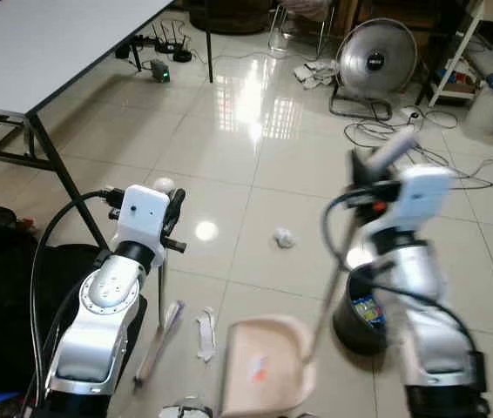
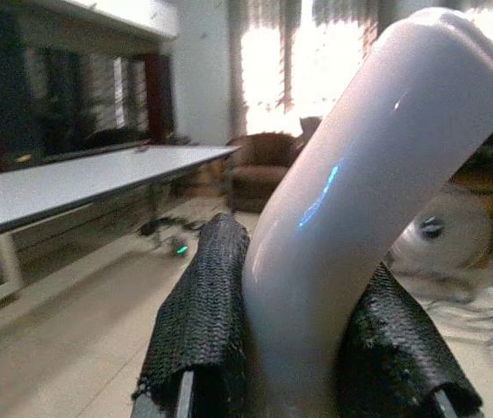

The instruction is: Sweep floor

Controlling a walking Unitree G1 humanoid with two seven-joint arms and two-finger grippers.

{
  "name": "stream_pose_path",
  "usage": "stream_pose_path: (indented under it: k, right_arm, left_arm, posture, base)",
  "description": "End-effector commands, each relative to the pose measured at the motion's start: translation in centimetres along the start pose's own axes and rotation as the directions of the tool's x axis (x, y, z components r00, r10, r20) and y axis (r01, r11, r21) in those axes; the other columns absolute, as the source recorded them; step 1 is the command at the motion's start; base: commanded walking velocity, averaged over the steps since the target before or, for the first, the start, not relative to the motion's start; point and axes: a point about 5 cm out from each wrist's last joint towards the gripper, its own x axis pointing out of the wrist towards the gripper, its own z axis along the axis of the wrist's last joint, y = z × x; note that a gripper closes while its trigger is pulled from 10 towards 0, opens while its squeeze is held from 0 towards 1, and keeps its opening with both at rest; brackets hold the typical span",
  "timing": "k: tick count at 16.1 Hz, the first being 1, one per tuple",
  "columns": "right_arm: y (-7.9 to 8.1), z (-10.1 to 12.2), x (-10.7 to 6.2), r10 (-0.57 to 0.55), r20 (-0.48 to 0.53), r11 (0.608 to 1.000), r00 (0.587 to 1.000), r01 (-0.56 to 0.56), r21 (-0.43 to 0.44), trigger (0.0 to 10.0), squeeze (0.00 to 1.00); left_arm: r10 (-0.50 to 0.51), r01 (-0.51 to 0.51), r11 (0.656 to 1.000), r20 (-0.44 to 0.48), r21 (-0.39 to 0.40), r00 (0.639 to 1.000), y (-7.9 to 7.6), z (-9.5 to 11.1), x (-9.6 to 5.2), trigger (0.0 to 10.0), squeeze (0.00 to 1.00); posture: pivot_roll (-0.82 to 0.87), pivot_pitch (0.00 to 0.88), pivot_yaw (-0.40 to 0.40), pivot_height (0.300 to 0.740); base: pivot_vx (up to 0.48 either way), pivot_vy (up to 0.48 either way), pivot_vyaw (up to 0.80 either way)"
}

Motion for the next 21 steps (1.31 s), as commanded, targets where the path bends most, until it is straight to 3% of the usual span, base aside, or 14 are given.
stream_pose_path:
  k: [1,6,13,17,21]
  right_arm:
    - [0.2,-0.1,0.1,0.015,0.007,1.000,1.000,-0.015,-0.008,10.0,0.00]
    - [1.0,-0.3,0.1,0.079,0.013,0.993,0.997,-0.078,-0.085,10.0,0.00]
    - [0.3,-1.2,-0.2,0.073,-0.012,0.994,0.997,-0.073,-0.075,10.0,0.00]
    - [0.4,-1.5,-0.2,0.090,0.010,0.996,0.996,-0.089,-0.022,10.0,0.00]
    - [-0.4,-2.7,0.1,0.114,0.025,0.990,0.993,-0.112,-0.083,10.0,0.00]
  left_arm:
    - [0.042,-0.043,0.999,0.064,0.018,0.997,0.7,1.2,0.5,10.0,0.00]
    - [0.060,-0.059,0.998,0.062,-0.022,0.996,0.2,0.7,0.4,10.0,0.00]
    - [0.066,-0.064,0.997,0.058,-0.044,0.996,0.1,0.2,0.0,10.0,0.00]
    - [0.076,-0.074,0.997,0.056,-0.034,0.996,0.3,-0.2,-0.3,10.0,0.00]
    - [0.079,-0.077,0.997,0.069,-0.031,0.995,0.0,-0.7,-0.4,10.0,0.00]
  posture:
    - [0.13,0.091,-0.005,0.740]
    - [0.12,0.096,-0.019,0.740]
    - [0.13,0.092,-0.036,0.740]
    - [0.14,0.095,-0.043,0.740]
    - [0.17,0.144,-0.051,0.740]
  base:
    - [0.277,0.000,0.00]
    - [0.304,0.000,0.27]
    - [0.305,0.000,0.00]
    - [0.000,0.000,0.00]
    - [0.000,0.000,0.00]
